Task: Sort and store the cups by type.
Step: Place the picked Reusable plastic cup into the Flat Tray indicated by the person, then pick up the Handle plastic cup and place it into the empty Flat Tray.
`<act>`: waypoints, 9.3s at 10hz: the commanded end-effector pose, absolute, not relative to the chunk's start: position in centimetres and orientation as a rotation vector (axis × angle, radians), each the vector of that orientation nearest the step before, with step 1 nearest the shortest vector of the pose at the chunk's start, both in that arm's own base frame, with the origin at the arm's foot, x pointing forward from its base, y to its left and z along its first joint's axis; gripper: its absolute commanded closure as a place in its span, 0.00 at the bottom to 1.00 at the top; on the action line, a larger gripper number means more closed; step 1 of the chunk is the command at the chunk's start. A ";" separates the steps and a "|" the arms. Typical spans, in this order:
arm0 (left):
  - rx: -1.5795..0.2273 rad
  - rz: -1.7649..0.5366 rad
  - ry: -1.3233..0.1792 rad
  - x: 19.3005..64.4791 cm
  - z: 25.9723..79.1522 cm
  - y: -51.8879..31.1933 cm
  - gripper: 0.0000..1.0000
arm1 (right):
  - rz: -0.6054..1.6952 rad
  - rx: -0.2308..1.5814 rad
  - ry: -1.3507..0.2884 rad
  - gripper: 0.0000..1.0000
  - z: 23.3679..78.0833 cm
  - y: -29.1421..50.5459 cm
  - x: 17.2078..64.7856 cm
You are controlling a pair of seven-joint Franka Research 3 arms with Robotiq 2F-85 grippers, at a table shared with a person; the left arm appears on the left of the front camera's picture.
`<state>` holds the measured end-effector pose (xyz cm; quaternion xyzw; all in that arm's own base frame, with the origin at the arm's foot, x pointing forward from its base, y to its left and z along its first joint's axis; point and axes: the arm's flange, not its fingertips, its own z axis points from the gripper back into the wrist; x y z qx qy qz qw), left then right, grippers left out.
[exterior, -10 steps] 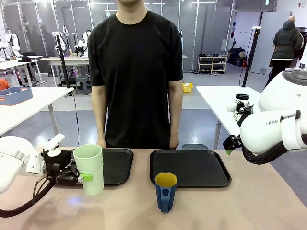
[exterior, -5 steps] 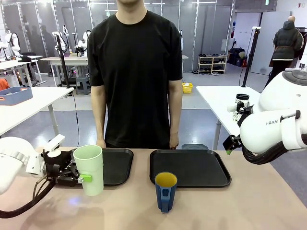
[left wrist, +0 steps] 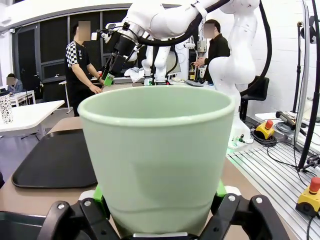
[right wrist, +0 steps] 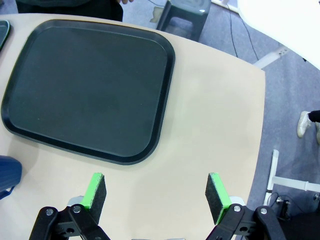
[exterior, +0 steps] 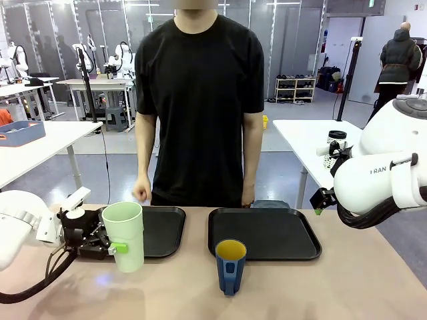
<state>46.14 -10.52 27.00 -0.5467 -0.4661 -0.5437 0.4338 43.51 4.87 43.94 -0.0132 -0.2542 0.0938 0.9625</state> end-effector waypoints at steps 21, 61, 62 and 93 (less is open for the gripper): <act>-1.310 -1.384 -1.212 48.2 29.3 -9.0 0.15 | 0.190 -0.026 -0.514 0.00 43.7 4.8 43.4; -1.315 -1.379 -1.189 68.8 20.1 -2.1 0.00 | 0.190 -0.026 -0.514 0.00 43.7 4.8 43.4; -1.305 -1.378 -1.196 68.9 20.4 -1.7 0.00 | 0.190 -0.026 -0.514 0.00 43.7 4.8 43.4; -0.502 -1.472 -0.819 54.2 37.3 11.0 0.00 | 0.190 -0.026 -0.514 0.00 43.7 4.8 43.4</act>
